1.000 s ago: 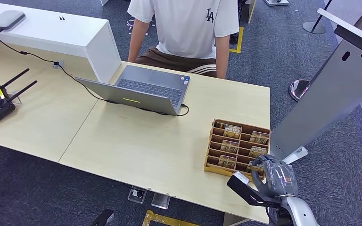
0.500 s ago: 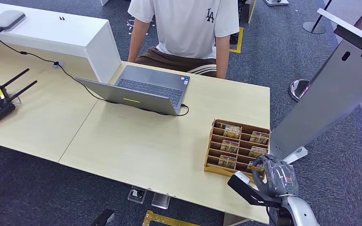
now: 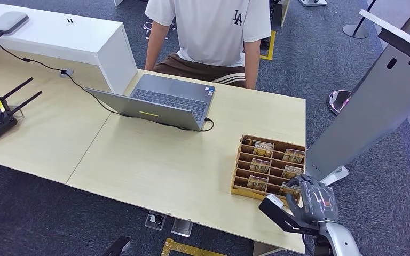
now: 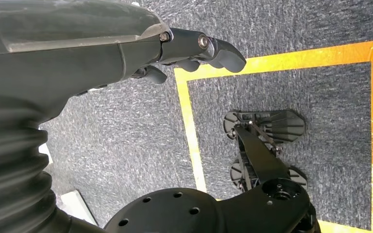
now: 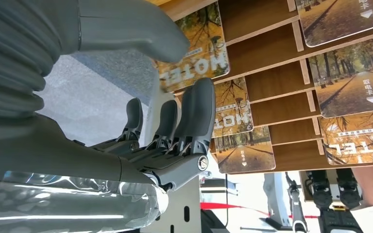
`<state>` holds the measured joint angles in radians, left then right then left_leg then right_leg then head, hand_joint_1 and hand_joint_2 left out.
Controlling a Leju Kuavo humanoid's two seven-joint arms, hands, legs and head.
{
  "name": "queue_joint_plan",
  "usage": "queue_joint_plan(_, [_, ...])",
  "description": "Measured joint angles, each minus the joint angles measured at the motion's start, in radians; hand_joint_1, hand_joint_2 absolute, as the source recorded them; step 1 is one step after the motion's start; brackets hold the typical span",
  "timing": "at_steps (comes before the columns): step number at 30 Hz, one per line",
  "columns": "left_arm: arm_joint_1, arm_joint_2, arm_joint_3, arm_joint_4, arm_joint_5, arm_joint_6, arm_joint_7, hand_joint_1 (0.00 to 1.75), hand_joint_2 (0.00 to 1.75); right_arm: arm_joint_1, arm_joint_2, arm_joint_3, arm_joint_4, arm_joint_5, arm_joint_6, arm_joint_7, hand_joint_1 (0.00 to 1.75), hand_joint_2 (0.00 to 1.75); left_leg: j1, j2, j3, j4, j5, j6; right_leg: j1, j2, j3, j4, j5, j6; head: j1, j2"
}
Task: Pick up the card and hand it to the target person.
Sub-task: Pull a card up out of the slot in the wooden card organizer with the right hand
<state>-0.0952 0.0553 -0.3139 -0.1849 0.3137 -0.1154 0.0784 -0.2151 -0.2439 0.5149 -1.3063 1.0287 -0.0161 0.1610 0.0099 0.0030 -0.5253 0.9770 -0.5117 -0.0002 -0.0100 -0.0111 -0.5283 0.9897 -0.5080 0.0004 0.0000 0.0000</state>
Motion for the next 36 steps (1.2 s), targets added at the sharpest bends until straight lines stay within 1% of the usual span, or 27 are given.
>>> queue_joint_plan(2, [0.000,0.000,-0.002,0.000,0.001,-0.001,0.000,0.00,1.75,0.001,0.000,-0.001,0.001,-0.001,-0.002,-0.001,0.77,1.75,0.000,0.000,0.000,0.000,0.000,0.000,0.000,0.000,0.000,0.000,0.000,0.000,0.000,0.000])
queue_joint_plan(6, [-0.002,0.001,-0.005,-0.001,0.000,-0.003,0.002,0.00,1.75,0.004,-0.001,-0.005,0.003,-0.003,-0.006,-0.001,0.61,1.75,0.000,-0.001,0.000,0.000,0.000,0.000,0.000,-0.001,0.000,0.000,-0.001,0.000,0.000,0.000])
queue_joint_plan(9, [-0.003,0.000,-0.008,-0.001,0.000,-0.003,0.004,0.00,1.75,0.005,-0.001,-0.008,0.009,-0.006,-0.009,-0.002,0.59,1.75,0.000,-0.001,0.000,0.000,0.000,0.000,0.000,-0.001,0.000,0.000,-0.001,0.000,0.000,0.000])
queue_joint_plan(14, [-0.003,-0.001,-0.011,-0.001,0.002,-0.003,0.003,0.00,1.75,0.005,0.001,-0.009,0.017,-0.008,-0.013,-0.005,0.62,1.75,0.000,-0.001,0.000,0.001,0.000,0.000,0.000,-0.001,0.000,0.000,-0.001,0.000,0.000,0.000])
queue_joint_plan(15, [-0.003,-0.001,-0.011,-0.001,0.002,-0.003,0.003,0.00,1.75,0.005,0.000,-0.010,0.017,-0.008,-0.013,-0.005,0.65,1.75,0.000,-0.001,0.000,0.001,0.000,0.000,0.000,-0.001,0.000,0.001,-0.001,0.000,0.000,0.000])
queue_joint_plan(17, [-0.003,-0.001,-0.012,-0.001,0.001,-0.003,0.003,0.00,1.75,0.005,0.000,-0.010,0.017,-0.008,-0.014,-0.005,0.76,1.75,0.000,-0.001,0.000,0.001,0.000,0.000,0.000,-0.001,0.000,0.000,-0.001,0.000,0.000,0.000])
queue_joint_plan(21, [-0.003,-0.001,-0.012,-0.001,0.001,-0.002,0.003,0.00,1.75,0.006,-0.001,-0.010,0.017,-0.008,-0.014,-0.005,1.09,1.75,0.000,-0.001,0.000,0.001,-0.001,0.000,0.000,-0.001,0.000,0.001,-0.001,0.000,0.000,0.000])
queue_joint_plan(22, [-0.003,-0.002,-0.012,-0.001,0.002,-0.002,0.003,0.00,1.75,0.006,-0.002,-0.011,0.016,-0.008,-0.014,-0.005,1.13,1.75,0.000,-0.001,0.000,0.001,-0.001,0.000,0.000,-0.001,0.000,0.001,-0.001,0.000,0.000,0.000])
queue_joint_plan(26, [-0.003,-0.003,-0.012,-0.001,0.003,-0.001,0.003,0.00,1.75,0.008,-0.004,-0.010,0.011,-0.008,-0.012,-0.005,1.05,1.75,0.000,-0.001,0.000,0.001,-0.001,0.000,0.000,-0.001,0.000,0.001,-0.001,0.000,0.000,0.000])
queue_joint_plan(28, [-0.002,-0.004,-0.012,-0.001,0.005,-0.001,0.003,0.00,1.75,0.009,-0.004,-0.010,0.007,-0.008,-0.011,-0.005,1.07,1.75,0.000,-0.001,0.000,0.001,-0.001,0.000,0.000,-0.001,0.000,0.001,-0.001,0.000,0.000,0.000])
queue_joint_plan(31, [-0.002,-0.004,-0.013,-0.002,0.006,-0.001,0.003,0.00,1.75,0.009,-0.004,-0.010,0.006,-0.008,-0.010,-0.005,1.16,1.75,0.000,-0.001,0.000,0.001,-0.001,0.000,0.000,-0.001,0.000,0.001,-0.001,0.000,0.000,0.000])
queue_joint_plan(36, [-0.001,-0.003,-0.012,-0.001,0.006,-0.002,0.003,0.00,1.75,0.008,-0.003,-0.009,0.006,-0.008,-0.010,-0.005,1.15,1.75,0.000,-0.001,0.000,0.001,-0.001,0.000,0.000,-0.001,0.000,0.001,-0.001,0.000,0.000,0.000])
